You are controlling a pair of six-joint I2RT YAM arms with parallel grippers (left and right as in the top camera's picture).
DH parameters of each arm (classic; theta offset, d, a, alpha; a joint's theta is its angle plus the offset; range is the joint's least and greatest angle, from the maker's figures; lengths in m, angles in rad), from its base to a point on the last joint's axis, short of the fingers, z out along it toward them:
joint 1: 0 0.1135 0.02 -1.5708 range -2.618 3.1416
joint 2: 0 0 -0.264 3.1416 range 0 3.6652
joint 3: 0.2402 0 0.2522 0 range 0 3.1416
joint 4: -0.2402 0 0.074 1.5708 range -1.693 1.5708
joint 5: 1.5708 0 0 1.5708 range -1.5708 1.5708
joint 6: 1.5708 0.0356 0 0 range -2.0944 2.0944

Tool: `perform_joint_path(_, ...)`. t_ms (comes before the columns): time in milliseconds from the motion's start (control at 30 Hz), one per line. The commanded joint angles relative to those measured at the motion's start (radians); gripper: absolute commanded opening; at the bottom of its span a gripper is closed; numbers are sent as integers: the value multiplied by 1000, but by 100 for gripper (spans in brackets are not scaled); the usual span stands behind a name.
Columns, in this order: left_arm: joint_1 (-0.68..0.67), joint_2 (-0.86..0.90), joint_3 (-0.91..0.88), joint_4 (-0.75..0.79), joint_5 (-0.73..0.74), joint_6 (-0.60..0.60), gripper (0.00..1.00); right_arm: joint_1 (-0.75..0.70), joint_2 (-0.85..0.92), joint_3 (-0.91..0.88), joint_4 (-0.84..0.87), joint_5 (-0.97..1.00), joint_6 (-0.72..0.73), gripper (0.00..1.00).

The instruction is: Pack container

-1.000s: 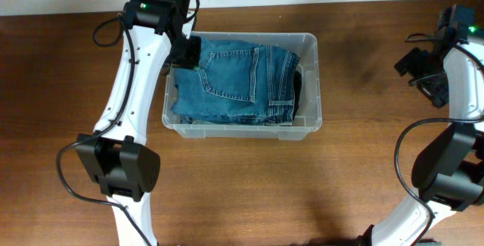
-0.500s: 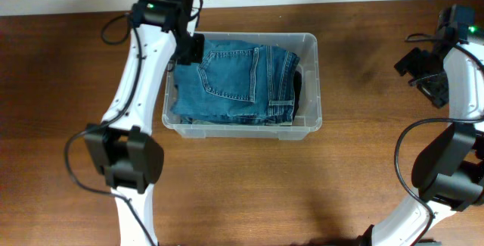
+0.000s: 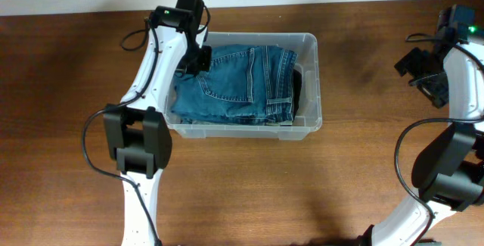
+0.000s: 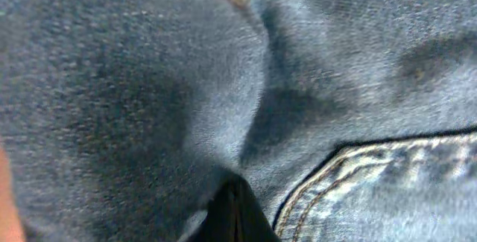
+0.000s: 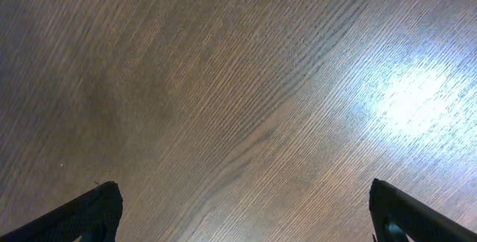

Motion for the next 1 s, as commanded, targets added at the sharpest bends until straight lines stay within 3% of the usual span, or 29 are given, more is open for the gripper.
perform_joint_path(0,-43,56,-6,5,64,-37,1,-6,5,0,0,13,9,98)
perform_joint_path(400,-171,49,13,15,-31,-140,1,-6,5,0,0,13,9,98)
perform_joint_path(667,-179,6,189,-109,-30,-141,1,-6,5,0,0,13,9,98)
perform_joint_path(967,-219,-5,302,-175,97,-140,1,-6,5,0,0,13,9,98)
